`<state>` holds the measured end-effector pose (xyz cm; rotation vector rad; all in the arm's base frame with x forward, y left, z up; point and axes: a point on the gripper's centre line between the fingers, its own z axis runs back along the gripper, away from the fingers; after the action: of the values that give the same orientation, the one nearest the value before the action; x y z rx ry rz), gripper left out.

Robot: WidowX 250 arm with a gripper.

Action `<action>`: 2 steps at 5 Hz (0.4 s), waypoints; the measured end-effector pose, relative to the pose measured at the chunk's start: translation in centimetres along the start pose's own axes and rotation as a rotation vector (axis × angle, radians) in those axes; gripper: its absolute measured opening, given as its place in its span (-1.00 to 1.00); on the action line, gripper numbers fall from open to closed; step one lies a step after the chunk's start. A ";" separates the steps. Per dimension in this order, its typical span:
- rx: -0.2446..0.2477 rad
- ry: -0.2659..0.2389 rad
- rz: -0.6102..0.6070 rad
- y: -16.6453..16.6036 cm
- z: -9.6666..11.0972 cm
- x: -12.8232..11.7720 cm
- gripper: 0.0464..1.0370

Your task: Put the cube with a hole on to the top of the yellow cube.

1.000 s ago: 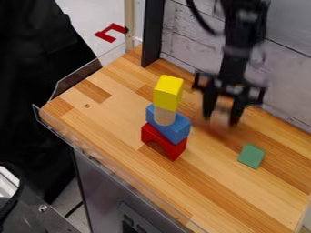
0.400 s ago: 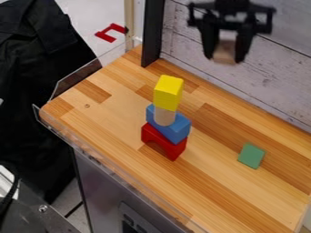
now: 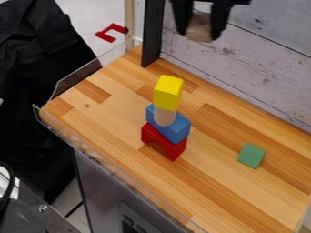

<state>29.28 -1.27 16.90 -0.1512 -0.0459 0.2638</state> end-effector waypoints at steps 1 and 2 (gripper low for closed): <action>0.015 0.035 0.028 1.0 -0.2 -0.6 0.01; 0.045 0.069 0.046 1.7 -0.6 -1.2 0.01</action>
<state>27.77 -0.08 16.00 -0.1162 0.0322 0.3055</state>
